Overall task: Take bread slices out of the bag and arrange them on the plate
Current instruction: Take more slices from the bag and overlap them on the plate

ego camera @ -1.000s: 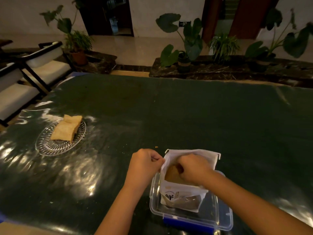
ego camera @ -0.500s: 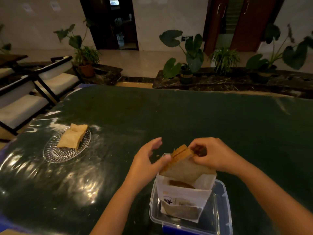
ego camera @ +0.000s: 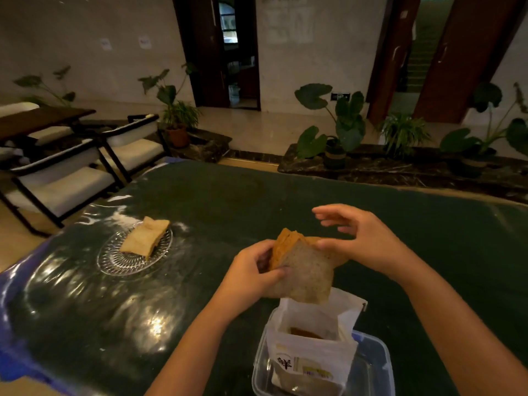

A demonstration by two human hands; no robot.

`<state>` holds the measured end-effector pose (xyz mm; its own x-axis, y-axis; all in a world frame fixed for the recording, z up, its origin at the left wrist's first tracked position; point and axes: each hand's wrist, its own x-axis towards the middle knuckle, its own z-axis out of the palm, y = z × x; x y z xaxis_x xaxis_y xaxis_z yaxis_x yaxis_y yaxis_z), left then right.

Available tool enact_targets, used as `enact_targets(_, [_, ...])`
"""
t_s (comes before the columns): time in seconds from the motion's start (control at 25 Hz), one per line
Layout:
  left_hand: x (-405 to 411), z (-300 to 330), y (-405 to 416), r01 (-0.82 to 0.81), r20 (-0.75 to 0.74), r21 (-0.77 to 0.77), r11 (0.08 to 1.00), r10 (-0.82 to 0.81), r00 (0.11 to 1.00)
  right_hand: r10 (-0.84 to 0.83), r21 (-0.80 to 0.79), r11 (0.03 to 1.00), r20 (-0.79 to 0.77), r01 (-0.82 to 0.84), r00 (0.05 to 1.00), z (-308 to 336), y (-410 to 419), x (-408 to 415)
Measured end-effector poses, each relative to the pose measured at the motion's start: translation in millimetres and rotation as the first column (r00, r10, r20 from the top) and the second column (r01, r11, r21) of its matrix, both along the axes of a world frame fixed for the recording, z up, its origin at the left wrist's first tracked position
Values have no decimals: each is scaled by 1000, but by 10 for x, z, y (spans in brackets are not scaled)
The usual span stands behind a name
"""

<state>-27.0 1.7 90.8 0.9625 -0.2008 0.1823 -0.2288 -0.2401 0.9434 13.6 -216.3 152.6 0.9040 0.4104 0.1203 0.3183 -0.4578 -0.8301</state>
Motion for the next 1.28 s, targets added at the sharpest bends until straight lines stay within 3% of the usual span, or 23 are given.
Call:
enact_targets(0.08, [-57, -4, 124, -71, -10, -76, 995, 70, 997, -51, 175, 982, -150, 78, 987, -161, 51, -29])
enact_targets(0.16, [-129, -6, 280, -160, -33, -174, 972, 157, 987, 36, 306, 950, -317, 66, 948, -344, 228, -92])
enact_targets(0.28, [-255, 27, 604, -255, -94, -287, 924, 237, 967, 88, 391, 916, -406, 86, 910, -490, 704, -157])
enact_targets(0.56, [-572, 16, 1820, -412, -202, -390, 823, 360, 911, 34, 388, 915, -346, 110, 937, -586, 2129, -294])
enact_targets(0.88, [-943, -14, 3637, -448, -315, -342, 826, 348, 883, -37, 386, 894, -441, 227, 897, -664, 3923, -642])
enact_targets(1.0, [-987, -116, 4105, -518, -388, -358, 777, 381, 839, -45, 389, 881, -499, 270, 865, -735, 4344, -720])
enact_targets(1.28, [-594, -553, 4636, -555, -410, -229, 800, 438, 800, -132, 376, 830, -587, 413, 799, -1175, 4897, -503])
